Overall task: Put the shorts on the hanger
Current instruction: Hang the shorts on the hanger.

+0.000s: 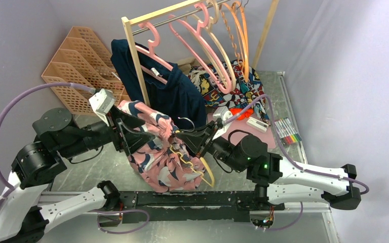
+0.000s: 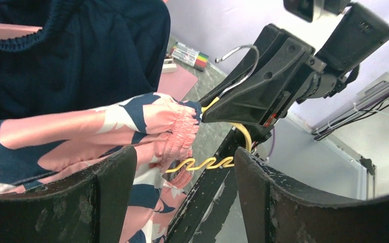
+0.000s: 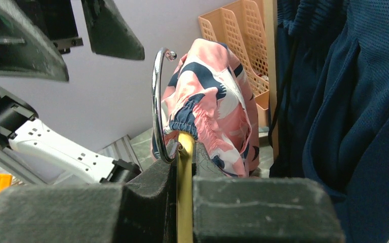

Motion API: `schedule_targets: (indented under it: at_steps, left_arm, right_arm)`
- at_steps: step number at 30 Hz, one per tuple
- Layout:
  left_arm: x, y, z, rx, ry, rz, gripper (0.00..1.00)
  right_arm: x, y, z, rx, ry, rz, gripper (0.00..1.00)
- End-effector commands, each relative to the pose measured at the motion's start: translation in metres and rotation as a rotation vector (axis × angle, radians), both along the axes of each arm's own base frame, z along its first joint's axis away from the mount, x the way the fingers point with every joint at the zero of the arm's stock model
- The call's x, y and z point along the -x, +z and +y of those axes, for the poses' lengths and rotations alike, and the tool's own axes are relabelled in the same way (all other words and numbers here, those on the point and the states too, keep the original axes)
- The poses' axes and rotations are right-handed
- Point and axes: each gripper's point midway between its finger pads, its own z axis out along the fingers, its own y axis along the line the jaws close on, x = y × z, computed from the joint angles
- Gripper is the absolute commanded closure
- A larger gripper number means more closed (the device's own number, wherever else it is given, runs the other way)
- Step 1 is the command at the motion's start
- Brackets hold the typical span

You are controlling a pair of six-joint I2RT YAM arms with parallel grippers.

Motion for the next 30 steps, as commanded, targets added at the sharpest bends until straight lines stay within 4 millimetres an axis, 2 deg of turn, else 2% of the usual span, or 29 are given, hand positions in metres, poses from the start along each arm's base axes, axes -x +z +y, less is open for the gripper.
schedule_targets:
  at_steps: [1, 12, 18, 24, 27, 30]
  left_arm:
    - [-0.001, -0.025, -0.001, -0.083, -0.016, 0.020, 0.26]
    - [-0.005, -0.060, 0.000, -0.186, -0.009, 0.081, 0.32]
    - [-0.015, -0.078, 0.011, -0.256, 0.067, 0.096, 0.30]
    - [-0.023, -0.091, 0.013, -0.291, 0.102, 0.103, 0.29]
    - [-0.028, -0.096, 0.013, -0.307, 0.118, 0.105, 0.35]
    - [-0.031, -0.096, 0.014, -0.318, 0.130, 0.101, 0.49]
  right_arm:
    - [-0.007, 0.040, -0.007, -0.161, -0.045, 0.003, 1.00]
    - [-0.003, 0.039, 0.027, -0.199, 0.017, 0.021, 1.00]
    - [-0.001, 0.039, 0.036, -0.218, 0.044, 0.041, 1.00]
    - [-0.001, 0.038, 0.045, -0.227, 0.055, 0.065, 1.00]
    - [0.001, 0.037, 0.050, -0.228, 0.071, 0.070, 1.00]
    - [0.001, 0.037, 0.052, -0.226, 0.078, 0.069, 1.00]
